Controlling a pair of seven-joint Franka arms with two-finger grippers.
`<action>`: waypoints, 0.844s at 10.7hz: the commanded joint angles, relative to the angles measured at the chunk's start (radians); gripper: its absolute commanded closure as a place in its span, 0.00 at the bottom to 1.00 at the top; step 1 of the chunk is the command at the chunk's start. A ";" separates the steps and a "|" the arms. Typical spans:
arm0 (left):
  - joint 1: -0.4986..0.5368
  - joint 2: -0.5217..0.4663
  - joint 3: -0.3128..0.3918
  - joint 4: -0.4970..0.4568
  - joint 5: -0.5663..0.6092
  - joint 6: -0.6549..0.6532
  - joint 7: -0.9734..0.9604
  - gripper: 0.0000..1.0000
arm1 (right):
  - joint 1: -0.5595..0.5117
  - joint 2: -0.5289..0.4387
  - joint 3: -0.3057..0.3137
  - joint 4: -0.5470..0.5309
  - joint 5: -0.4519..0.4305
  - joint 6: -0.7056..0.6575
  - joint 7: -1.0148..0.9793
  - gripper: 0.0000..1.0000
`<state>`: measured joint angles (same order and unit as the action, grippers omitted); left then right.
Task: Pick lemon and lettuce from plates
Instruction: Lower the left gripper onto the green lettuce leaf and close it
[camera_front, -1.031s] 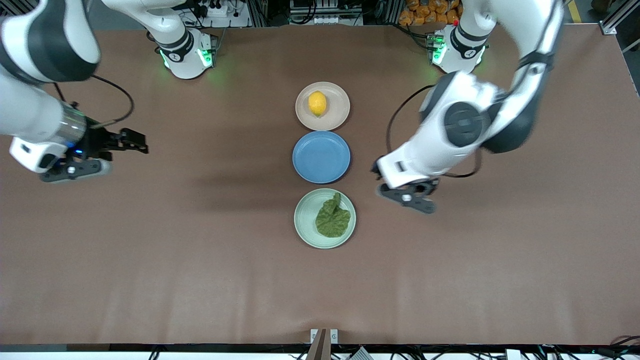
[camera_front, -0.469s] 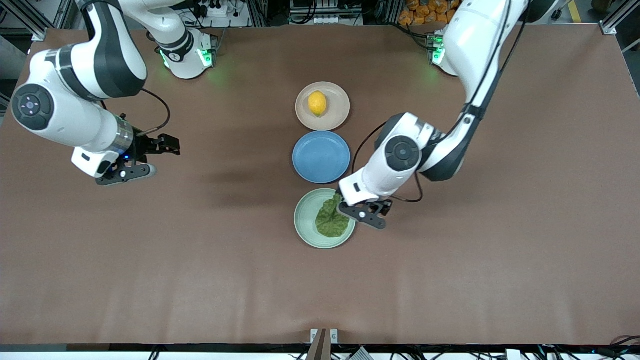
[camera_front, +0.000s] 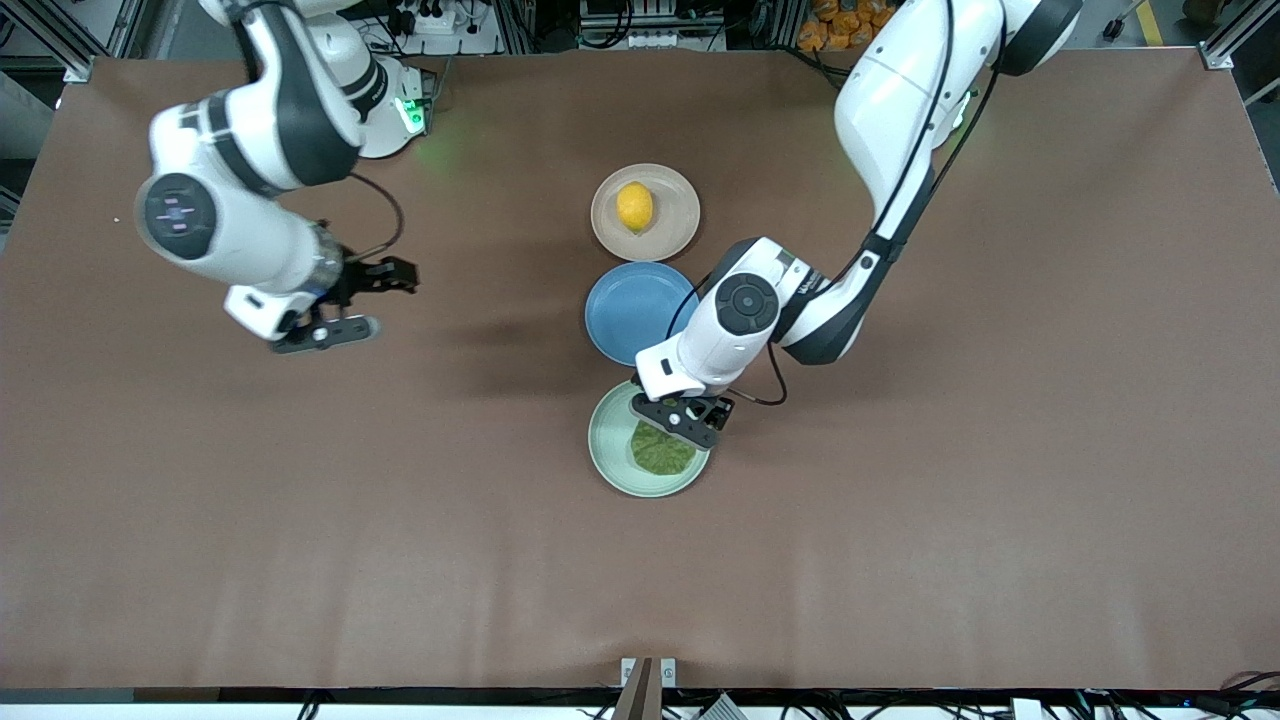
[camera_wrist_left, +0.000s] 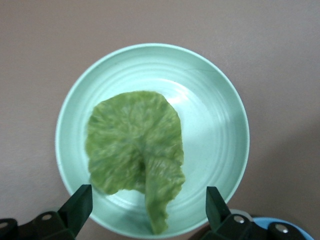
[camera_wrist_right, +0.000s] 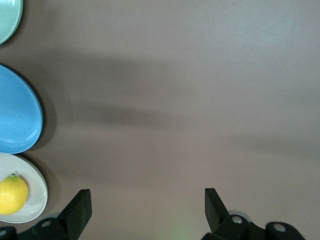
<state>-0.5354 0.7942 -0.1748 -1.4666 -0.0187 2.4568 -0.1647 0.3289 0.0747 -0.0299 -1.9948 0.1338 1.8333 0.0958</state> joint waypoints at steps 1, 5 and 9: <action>-0.058 0.062 0.043 0.026 0.023 0.070 -0.078 0.00 | 0.054 -0.003 -0.005 -0.079 0.010 0.064 0.031 0.00; -0.107 0.082 0.100 0.028 0.022 0.088 -0.093 0.35 | 0.065 0.020 -0.005 -0.107 0.095 0.086 0.047 0.00; -0.118 0.088 0.103 0.028 0.023 0.096 -0.110 0.94 | 0.088 0.060 -0.005 -0.105 0.157 0.089 0.084 0.00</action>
<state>-0.6293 0.8650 -0.0881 -1.4616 -0.0187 2.5386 -0.2305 0.4042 0.1181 -0.0300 -2.0937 0.2163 1.9116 0.1488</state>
